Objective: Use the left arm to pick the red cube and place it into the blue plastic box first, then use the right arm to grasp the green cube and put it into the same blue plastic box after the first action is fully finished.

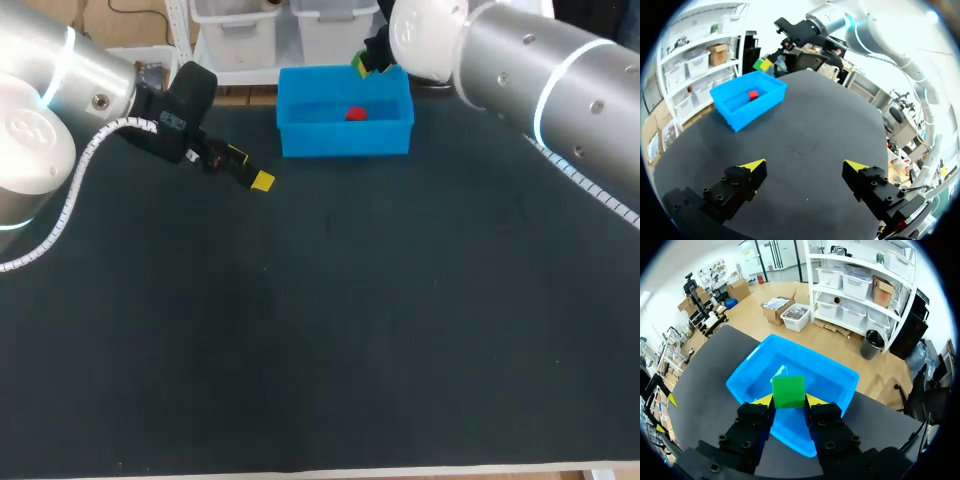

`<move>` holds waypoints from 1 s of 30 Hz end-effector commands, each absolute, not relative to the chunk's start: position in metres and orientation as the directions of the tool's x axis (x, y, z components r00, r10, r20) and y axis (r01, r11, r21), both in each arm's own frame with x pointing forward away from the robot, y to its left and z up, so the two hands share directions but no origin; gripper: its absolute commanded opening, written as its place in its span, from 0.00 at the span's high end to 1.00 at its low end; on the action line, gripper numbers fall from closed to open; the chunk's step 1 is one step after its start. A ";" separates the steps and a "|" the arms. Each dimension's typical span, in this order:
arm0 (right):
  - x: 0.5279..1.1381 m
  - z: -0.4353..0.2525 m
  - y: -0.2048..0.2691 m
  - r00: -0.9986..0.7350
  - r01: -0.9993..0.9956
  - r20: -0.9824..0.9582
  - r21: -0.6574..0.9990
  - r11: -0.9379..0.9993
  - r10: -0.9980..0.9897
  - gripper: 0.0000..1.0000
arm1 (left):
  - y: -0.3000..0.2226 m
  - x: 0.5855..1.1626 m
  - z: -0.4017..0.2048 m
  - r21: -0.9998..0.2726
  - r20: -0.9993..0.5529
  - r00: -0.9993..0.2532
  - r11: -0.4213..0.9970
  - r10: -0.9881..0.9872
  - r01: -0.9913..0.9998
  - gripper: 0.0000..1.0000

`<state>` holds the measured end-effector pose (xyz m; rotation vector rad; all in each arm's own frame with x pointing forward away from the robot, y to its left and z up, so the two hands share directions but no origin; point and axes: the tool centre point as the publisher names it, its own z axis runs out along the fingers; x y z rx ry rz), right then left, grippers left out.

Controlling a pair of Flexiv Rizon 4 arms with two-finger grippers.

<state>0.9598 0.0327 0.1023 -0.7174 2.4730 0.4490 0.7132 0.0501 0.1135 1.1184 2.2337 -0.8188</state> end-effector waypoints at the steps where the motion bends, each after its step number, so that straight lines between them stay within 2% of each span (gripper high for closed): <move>1: 0.995 0.096 0.043 -0.757 -0.587 -0.484 0.208 0.783 -0.439 1.00 | 0.051 0.713 0.112 -0.286 -0.670 -0.529 0.477 0.520 0.831 0.00; 16: 1.002 0.082 0.036 -0.788 -0.553 -0.448 0.213 0.805 -0.423 1.00 | 0.051 0.713 0.112 -0.286 -0.670 -0.529 0.477 0.520 0.831 0.00; 17: 1.002 0.083 0.035 -0.792 -0.546 -0.443 0.205 0.812 -0.420 0.65 | 0.051 0.713 0.112 -0.286 -0.670 -0.529 0.477 0.520 0.831 0.00; 18: 1.002 0.083 0.033 -0.792 -0.545 -0.447 0.214 0.811 -0.415 0.00 | 0.051 0.713 0.112 -0.286 -0.670 -0.529 0.477 0.520 0.831 0.00; 30: 0.995 0.099 0.024 -0.786 -0.536 -0.476 0.208 0.818 -0.394 0.00 | 0.051 0.713 0.112 -0.286 -0.670 -0.529 0.477 0.520 0.831 0.00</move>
